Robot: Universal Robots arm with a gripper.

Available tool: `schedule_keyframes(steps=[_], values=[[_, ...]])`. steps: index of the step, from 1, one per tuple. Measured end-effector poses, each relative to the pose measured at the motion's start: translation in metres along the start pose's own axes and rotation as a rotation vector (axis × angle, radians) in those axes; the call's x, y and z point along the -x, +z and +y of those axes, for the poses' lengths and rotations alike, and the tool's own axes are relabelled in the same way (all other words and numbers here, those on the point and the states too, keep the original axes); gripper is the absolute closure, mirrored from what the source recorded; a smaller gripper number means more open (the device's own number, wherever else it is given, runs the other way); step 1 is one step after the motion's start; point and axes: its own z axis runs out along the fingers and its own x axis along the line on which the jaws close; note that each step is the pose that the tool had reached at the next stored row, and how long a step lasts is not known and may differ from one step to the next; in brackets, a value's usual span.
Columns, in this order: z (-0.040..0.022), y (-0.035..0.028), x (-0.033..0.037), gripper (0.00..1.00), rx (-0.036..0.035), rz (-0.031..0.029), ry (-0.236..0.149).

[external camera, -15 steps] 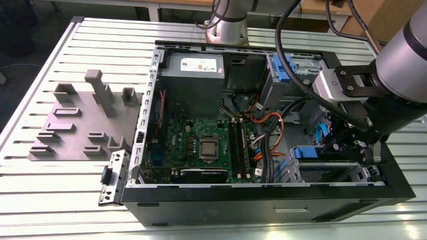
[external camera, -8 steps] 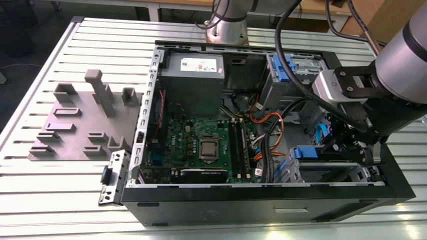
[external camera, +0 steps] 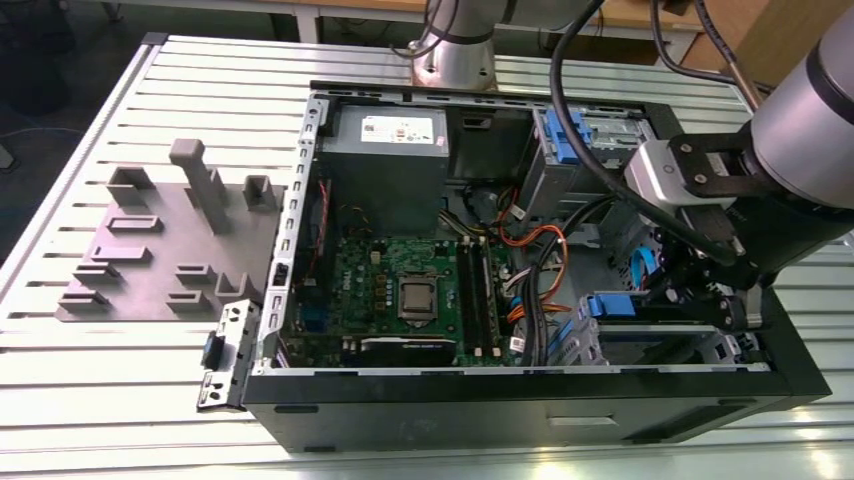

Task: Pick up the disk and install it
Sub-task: 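Insert the second disk wire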

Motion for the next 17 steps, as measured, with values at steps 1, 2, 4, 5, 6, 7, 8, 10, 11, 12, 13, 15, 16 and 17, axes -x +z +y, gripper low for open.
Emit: schedule_keyframes(steps=[1, 2, 4, 5, 6, 7, 8, 10, 11, 12, 13, 15, 16, 17], values=[[0.0000, -0.0003, 0.0000, 0.84, 0.0000, -0.0001, 0.000], [-0.0001, -0.0007, 0.0000, 0.84, 0.0000, -0.0001, 0.000], [-0.0001, -0.0017, 0.0002, 0.84, 0.0000, -0.0004, 0.000], [-0.0002, -0.0017, 0.0001, 0.84, -0.0001, -0.0010, 0.000], [-0.0002, -0.0017, 0.0001, 0.84, -0.0001, -0.0015, 0.000], [-0.0001, -0.0016, 0.0000, 0.84, -0.0001, -0.0018, 0.000], [-0.0001, -0.0015, -0.0003, 0.84, -0.0001, -0.0019, 0.000], [-0.0003, -0.0014, -0.0008, 0.84, 0.0000, -0.0018, 0.000], [-0.0003, -0.0013, -0.0008, 0.84, 0.0000, -0.0019, 0.000], [-0.0004, -0.0013, -0.0009, 0.84, 0.0000, -0.0018, 0.000], [-0.0005, -0.0011, -0.0009, 0.84, 0.0000, -0.0018, 0.000], [-0.0004, -0.0008, -0.0010, 0.84, 0.0001, -0.0019, -0.001], [-0.0004, -0.0005, -0.0011, 0.84, 0.0002, -0.0020, -0.002], [-0.0004, 0.0000, -0.0012, 0.84, 0.0002, -0.0021, -0.002]])
